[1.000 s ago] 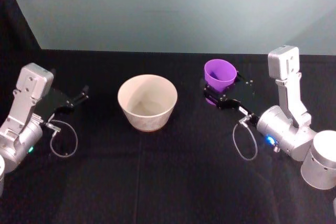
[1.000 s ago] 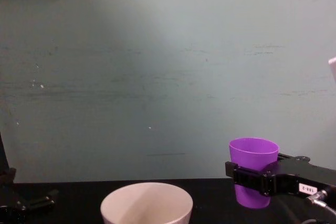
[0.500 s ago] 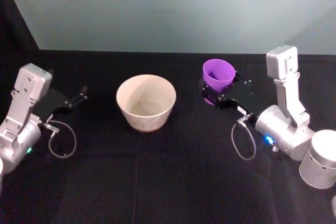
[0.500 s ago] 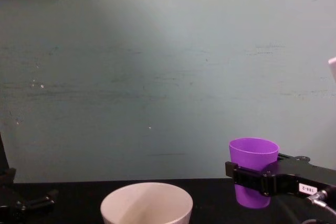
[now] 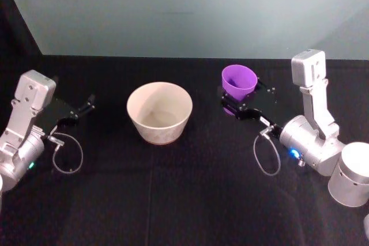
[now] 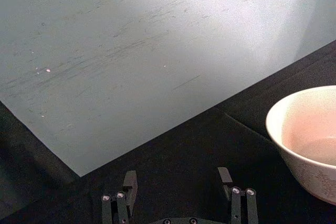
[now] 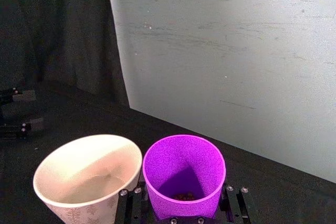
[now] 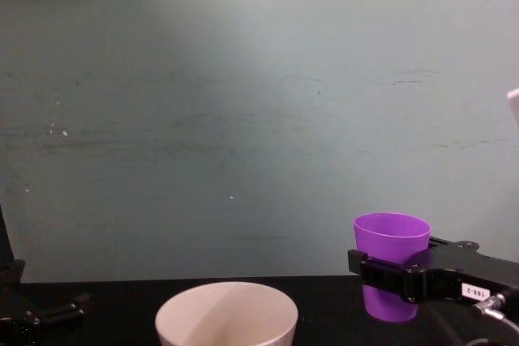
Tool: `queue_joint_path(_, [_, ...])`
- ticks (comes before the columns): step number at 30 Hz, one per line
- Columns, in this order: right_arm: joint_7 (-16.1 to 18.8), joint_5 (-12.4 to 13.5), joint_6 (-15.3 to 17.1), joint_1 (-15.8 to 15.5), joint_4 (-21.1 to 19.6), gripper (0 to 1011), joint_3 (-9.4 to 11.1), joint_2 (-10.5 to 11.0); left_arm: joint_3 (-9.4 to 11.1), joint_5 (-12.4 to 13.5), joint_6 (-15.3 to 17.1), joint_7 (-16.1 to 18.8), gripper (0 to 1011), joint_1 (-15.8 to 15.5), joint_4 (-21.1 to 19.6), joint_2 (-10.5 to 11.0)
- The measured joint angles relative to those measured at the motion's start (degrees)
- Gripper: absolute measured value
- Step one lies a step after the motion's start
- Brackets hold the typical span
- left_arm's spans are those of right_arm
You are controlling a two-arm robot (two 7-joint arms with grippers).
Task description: Pick up the cup and pour the mung beans from the cup into the bowl.
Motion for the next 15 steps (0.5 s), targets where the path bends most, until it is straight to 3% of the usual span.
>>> queue_joint_path(15, [0.0, 0.0, 0.0, 0.0, 0.0, 717, 0.0, 0.0, 0.0, 0.0, 0.0, 0.0, 1000, 0.0, 0.0, 0.0])
